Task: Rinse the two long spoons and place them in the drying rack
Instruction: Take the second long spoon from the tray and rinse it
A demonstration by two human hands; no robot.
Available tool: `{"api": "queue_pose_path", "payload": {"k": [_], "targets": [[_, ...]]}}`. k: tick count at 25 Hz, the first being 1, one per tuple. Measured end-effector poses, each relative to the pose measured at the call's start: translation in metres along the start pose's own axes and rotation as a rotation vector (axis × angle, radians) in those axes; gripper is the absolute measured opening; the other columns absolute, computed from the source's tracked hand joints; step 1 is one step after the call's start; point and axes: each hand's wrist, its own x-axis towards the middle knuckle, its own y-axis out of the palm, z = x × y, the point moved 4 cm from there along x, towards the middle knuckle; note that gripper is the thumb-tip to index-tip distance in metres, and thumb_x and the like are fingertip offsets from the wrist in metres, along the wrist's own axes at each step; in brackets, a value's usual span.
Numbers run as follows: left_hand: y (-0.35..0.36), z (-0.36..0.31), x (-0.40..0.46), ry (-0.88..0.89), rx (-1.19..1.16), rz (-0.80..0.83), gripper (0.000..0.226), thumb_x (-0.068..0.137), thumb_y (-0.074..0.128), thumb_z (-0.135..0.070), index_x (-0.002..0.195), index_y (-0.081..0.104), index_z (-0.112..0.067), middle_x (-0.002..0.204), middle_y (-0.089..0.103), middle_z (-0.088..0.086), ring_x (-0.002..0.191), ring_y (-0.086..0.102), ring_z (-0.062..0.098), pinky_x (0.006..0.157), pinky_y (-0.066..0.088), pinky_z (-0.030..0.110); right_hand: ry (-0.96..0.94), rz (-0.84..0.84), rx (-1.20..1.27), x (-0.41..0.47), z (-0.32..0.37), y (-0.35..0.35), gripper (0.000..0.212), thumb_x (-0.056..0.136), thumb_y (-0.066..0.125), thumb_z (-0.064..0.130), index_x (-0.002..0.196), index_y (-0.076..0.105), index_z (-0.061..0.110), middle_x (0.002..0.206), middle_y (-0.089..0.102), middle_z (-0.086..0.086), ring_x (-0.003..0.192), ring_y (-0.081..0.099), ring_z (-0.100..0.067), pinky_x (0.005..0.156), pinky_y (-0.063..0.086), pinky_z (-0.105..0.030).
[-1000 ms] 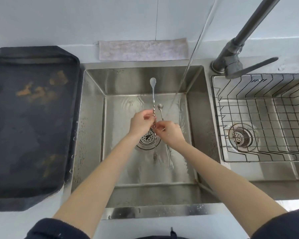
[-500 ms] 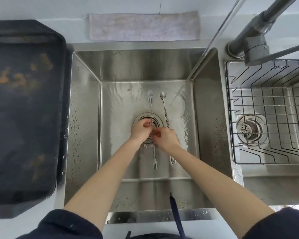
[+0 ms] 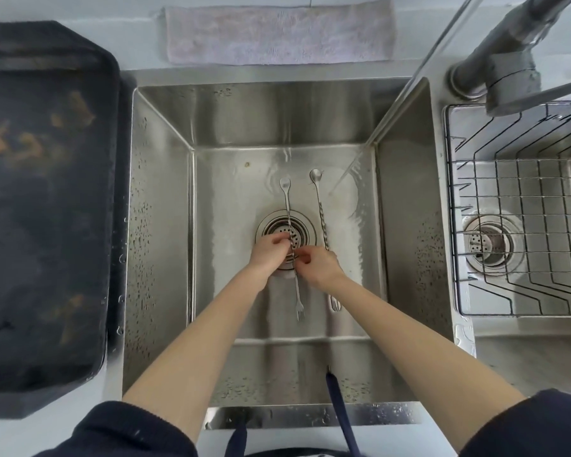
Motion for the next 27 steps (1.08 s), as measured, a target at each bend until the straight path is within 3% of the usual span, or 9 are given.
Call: {"api": "queue_pose_path", "payload": {"k": [4, 8, 10, 17, 27], "targets": [[-0.001, 0.0, -0.002, 0.003, 0.0, 0.007, 0.038, 0.091, 0.041, -0.01, 0.126, 0.055, -0.013, 0.13, 0.059, 0.011, 0.118, 0.057, 0.025, 0.1, 0.048, 0.036, -0.004, 0.013, -0.013, -0.001, 0.001, 0.0, 0.038, 0.09, 0.041, 0.009, 0.125, 0.057, 0.011, 0.126, 0.061, -0.018, 0.121, 0.051, -0.034, 0.1, 0.04, -0.032], [-0.002, 0.0, -0.006, 0.02, 0.043, 0.02, 0.04, 0.093, 0.036, -0.01, 0.13, 0.051, -0.012, 0.137, 0.053, 0.007, 0.122, 0.053, 0.023, 0.09, 0.048, 0.032, 0.008, 0.021, 0.0, -0.004, 0.002, 0.001, 0.038, 0.091, 0.04, 0.012, 0.125, 0.056, 0.014, 0.127, 0.061, -0.017, 0.122, 0.051, -0.032, 0.102, 0.041, -0.033], [-0.003, 0.0, -0.007, 0.04, 0.092, 0.02, 0.04, 0.093, 0.036, -0.011, 0.13, 0.051, -0.012, 0.138, 0.052, 0.007, 0.125, 0.051, 0.022, 0.1, 0.045, 0.032, -0.003, 0.023, -0.019, -0.007, 0.003, -0.002, 0.038, 0.092, 0.038, 0.012, 0.126, 0.056, 0.012, 0.129, 0.06, -0.017, 0.123, 0.05, -0.032, 0.103, 0.04, -0.034], [-0.011, -0.009, -0.019, 0.142, 0.403, -0.036, 0.04, 0.093, 0.041, -0.017, 0.133, 0.049, -0.013, 0.142, 0.048, 0.006, 0.133, 0.041, 0.022, 0.108, 0.031, 0.025, -0.033, 0.028, -0.138, -0.017, 0.004, -0.01, 0.041, 0.089, 0.043, 0.014, 0.129, 0.052, 0.013, 0.133, 0.056, -0.013, 0.127, 0.046, -0.031, 0.107, 0.039, -0.036], [-0.034, -0.024, -0.05, 0.277, 0.76, -0.071, 0.04, 0.09, 0.048, -0.028, 0.127, 0.052, -0.014, 0.132, 0.057, 0.012, 0.125, 0.049, 0.029, 0.101, 0.039, 0.032, -0.094, 0.0, -0.367, -0.057, 0.009, -0.042, 0.05, 0.087, 0.048, 0.015, 0.136, 0.042, 0.021, 0.138, 0.05, -0.01, 0.129, 0.044, -0.025, 0.109, 0.036, -0.038]]}}
